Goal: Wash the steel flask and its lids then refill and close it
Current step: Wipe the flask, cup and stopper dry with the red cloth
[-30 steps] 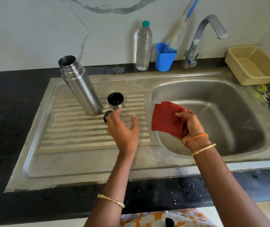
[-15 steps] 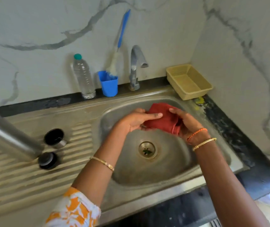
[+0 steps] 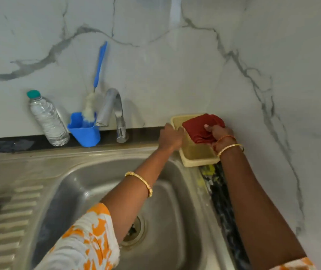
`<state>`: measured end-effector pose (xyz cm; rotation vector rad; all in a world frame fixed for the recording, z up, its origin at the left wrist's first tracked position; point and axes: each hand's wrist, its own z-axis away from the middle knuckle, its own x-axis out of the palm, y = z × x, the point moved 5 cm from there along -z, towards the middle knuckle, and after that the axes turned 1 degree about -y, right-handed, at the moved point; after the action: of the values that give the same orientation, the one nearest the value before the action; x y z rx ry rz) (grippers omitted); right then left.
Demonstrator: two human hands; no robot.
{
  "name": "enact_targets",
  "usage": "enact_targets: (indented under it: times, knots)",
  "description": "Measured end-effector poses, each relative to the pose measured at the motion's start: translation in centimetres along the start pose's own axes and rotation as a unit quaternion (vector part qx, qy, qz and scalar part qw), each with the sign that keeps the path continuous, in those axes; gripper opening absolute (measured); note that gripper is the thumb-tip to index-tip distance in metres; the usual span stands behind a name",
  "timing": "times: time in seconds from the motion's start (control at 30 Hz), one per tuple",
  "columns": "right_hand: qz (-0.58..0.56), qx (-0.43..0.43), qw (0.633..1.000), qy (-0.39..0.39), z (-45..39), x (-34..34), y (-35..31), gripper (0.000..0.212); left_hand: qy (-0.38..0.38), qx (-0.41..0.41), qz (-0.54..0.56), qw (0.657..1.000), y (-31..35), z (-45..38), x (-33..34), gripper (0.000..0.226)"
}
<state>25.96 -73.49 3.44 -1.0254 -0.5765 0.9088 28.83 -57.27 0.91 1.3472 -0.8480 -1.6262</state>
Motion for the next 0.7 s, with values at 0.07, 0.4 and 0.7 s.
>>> enact_targets:
  times: [0.07,0.4,0.7]
  knots:
    - [0.021,-0.003,1.0,0.016,-1.8,0.9,0.4,0.049,0.001,0.02,-0.054,0.998,-1.1,-0.4,1.4,0.04]
    - [0.171,-0.065,0.983,0.031,-6.0,2.8,3.0,0.059,0.115,0.118,-0.016,0.986,-3.5,-1.4,3.0,0.025]
    - [0.574,-0.243,0.781,0.035,-3.6,3.4,0.9,0.052,0.184,0.087,-0.111,0.973,-4.4,-0.7,2.8,0.029]
